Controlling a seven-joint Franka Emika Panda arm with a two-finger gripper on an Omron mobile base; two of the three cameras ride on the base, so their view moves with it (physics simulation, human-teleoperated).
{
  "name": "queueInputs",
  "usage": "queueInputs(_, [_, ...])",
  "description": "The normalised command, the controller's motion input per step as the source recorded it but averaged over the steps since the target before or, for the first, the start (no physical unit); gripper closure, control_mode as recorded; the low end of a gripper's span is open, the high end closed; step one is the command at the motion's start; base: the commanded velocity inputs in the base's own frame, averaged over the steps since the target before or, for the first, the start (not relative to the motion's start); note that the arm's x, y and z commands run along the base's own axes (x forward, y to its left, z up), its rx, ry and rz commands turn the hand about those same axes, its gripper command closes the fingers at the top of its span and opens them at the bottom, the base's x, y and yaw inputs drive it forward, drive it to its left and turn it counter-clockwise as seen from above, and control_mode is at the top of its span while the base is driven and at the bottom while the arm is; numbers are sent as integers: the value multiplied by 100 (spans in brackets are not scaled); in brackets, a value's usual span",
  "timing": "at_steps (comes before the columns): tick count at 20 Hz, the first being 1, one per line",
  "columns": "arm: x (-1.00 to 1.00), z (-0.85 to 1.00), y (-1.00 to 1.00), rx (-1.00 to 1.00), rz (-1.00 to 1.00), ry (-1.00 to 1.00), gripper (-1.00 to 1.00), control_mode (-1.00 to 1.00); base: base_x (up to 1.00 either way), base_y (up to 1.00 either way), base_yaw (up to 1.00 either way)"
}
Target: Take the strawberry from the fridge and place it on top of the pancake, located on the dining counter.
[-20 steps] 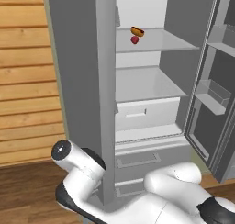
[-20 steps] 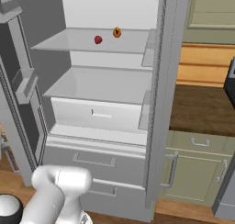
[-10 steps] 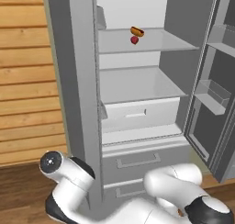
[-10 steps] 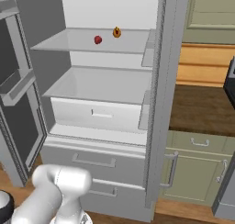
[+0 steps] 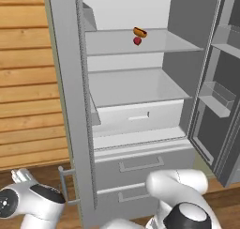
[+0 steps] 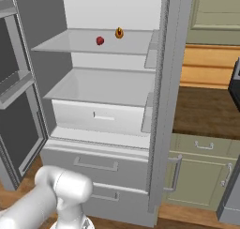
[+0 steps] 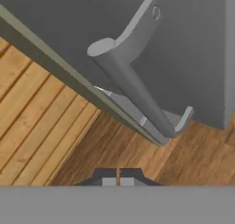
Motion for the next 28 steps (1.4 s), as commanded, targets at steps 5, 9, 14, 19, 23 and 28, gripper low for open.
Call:
queueInputs(5, [-80,35,-72,8,2,-10,100,-100,0,0,0])
queueInputs(9, [-56,13,-100,9,8,-2,100,-100,0,0,0])
queueInputs(14, [-61,50,-100,0,9,0,100,-100,0,0,0])
queueInputs(19, [-40,76,-100,0,10,3,100,-100,0,0,0])
queueInputs(23, [-27,67,-100,-1,12,9,100,-100,0,0,0])
queueInputs(28, [-5,74,-72,-18,15,16,-100,-100,0,0,0])
